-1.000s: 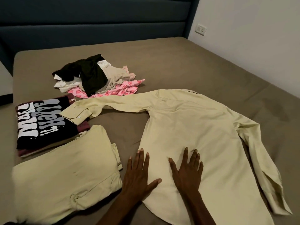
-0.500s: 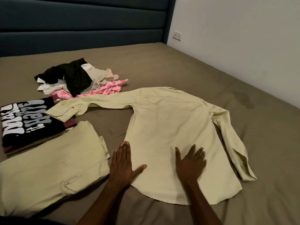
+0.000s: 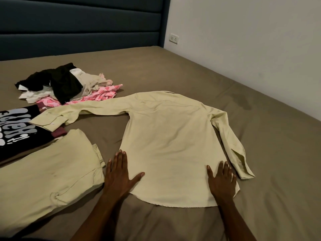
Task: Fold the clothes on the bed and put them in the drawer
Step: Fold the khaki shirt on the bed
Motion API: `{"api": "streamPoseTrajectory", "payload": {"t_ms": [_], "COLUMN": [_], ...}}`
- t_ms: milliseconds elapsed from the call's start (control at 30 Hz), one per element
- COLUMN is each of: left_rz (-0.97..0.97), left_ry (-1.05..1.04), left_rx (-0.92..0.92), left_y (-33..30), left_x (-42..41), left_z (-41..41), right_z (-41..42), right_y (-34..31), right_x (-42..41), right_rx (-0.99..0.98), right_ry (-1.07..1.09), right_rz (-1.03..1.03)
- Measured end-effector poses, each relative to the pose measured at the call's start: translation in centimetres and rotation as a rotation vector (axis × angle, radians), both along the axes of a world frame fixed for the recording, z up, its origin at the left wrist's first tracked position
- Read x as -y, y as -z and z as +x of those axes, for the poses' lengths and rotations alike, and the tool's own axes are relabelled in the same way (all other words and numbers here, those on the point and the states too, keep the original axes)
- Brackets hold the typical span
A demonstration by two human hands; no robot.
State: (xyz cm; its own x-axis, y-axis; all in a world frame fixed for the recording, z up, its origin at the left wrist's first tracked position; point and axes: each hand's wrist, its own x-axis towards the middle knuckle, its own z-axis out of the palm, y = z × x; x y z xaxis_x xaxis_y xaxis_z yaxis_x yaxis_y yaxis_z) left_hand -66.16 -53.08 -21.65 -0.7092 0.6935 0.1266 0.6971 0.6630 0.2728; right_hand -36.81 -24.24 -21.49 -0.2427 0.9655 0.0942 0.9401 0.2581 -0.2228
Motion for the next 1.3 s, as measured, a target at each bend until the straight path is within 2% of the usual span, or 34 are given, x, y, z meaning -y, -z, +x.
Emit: {"api": "streamPoseTrajectory", "payload": {"t_ms": [167,500,867,1000,1067,1133,1233,1300], "left_rz": [0.001,-0.033,-0.012,0.080,0.083,0.020,-0.036,-0.027], "left_ry": [-0.006,0.045,0.020,0.228,0.365,0.407,0.350,0.352], "left_rx": [0.016,0.029,-0.013,-0.156,-0.155,-0.116,-0.064,-0.072], "left_y": [-0.2,-0.3,-0.4,-2.6,-2.6,-1.5,0.2,0.3], "left_x": [0.1,1.8,2.1,-1.1,-2.6,-3.0,-1.9,-1.0], "left_z": [0.0,0.7,1.9,4.8,6.9,8.6,9.6,9.5], "right_z": [1.3,5.5,6.1,3.0,0.3,-1.6,-1.2,-0.4], "right_y": [-0.4,0.1,-0.3,-2.3,-3.0,-2.8,-0.8,-0.1], "right_x": [1.1,3.0,2.6,2.2,2.5,3.0,4.1,4.5], "right_rx": [-0.020,0.153,0.147,-0.019,-0.044,-0.046,0.022,0.050], "right_ry": [0.005,-0.032,-0.026,-0.125,-0.226,-0.283,-0.265,-0.241], "right_rz": [0.006,0.011,-0.013,0.163,0.215,0.120,-0.092,-0.125]}}
